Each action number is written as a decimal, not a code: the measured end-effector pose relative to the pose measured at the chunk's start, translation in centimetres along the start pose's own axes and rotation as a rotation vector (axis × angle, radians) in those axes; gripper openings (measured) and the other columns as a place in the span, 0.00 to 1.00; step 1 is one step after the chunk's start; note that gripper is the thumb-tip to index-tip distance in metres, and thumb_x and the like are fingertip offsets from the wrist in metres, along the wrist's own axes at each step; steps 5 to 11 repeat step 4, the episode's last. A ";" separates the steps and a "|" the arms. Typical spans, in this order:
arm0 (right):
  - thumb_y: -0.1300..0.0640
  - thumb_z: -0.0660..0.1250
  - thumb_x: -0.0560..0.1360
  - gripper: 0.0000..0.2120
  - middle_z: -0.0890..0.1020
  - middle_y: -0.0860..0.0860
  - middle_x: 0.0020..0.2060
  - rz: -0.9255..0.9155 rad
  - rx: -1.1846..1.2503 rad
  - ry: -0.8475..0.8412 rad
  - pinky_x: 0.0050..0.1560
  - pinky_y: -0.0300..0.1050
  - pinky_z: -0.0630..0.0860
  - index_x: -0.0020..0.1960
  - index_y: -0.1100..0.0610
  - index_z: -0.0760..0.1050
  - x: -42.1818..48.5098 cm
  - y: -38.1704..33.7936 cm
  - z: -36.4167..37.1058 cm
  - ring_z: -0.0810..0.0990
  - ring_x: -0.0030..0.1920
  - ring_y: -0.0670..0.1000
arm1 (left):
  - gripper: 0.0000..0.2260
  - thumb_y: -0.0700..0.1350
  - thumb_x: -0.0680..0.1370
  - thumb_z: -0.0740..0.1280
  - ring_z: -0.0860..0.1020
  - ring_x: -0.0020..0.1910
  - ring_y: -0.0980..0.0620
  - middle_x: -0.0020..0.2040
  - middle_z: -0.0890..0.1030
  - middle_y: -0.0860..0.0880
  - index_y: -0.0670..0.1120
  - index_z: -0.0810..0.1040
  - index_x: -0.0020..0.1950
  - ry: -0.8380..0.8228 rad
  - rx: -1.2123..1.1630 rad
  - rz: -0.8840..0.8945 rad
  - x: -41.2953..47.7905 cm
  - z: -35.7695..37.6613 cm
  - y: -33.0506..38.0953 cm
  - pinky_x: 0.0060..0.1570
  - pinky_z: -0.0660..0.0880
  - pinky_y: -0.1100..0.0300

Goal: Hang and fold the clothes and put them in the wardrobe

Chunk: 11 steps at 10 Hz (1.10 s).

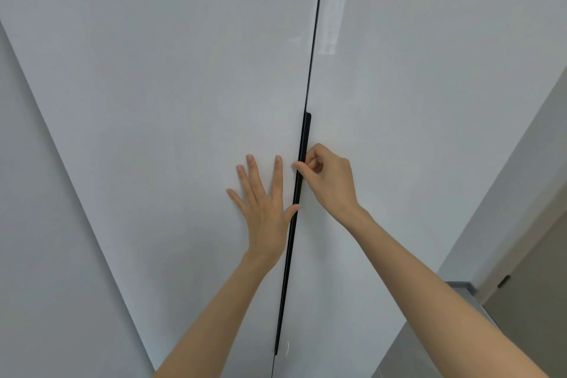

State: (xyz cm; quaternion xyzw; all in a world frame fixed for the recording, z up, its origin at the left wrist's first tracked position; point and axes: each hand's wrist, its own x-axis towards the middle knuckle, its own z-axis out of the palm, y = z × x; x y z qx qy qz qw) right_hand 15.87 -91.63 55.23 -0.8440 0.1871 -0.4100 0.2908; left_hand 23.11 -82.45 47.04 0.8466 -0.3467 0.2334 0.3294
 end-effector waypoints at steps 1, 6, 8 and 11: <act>0.54 0.71 0.74 0.09 0.80 0.49 0.33 0.021 0.009 -0.021 0.39 0.41 0.76 0.41 0.57 0.74 0.0 0.2 0.0 0.79 0.36 0.49 | 0.47 0.58 0.71 0.70 0.38 0.75 0.38 0.77 0.40 0.38 0.55 0.40 0.77 -0.012 0.018 0.002 -0.1 -0.1 0.0 0.66 0.51 0.27; 0.56 0.64 0.78 0.12 0.80 0.45 0.55 0.381 0.253 -0.376 0.52 0.49 0.79 0.61 0.50 0.73 -9.3 0.5 -2.8 0.81 0.47 0.47 | 0.40 0.41 0.77 0.64 0.52 0.76 0.59 0.76 0.40 0.62 0.65 0.41 0.75 -0.221 -0.497 0.070 -7.5 -2.9 -1.4 0.65 0.69 0.57; 0.56 0.64 0.78 0.12 0.80 0.45 0.55 0.381 0.253 -0.376 0.52 0.49 0.79 0.61 0.50 0.73 -9.3 0.5 -2.8 0.81 0.47 0.47 | 0.40 0.41 0.77 0.64 0.52 0.76 0.59 0.76 0.40 0.62 0.65 0.41 0.75 -0.221 -0.497 0.070 -7.5 -2.9 -1.4 0.65 0.69 0.57; 0.56 0.64 0.78 0.12 0.80 0.45 0.55 0.381 0.253 -0.376 0.52 0.49 0.79 0.61 0.50 0.73 -9.3 0.5 -2.8 0.81 0.47 0.47 | 0.40 0.41 0.77 0.64 0.52 0.76 0.59 0.76 0.40 0.62 0.65 0.41 0.75 -0.221 -0.497 0.070 -7.5 -2.9 -1.4 0.65 0.69 0.57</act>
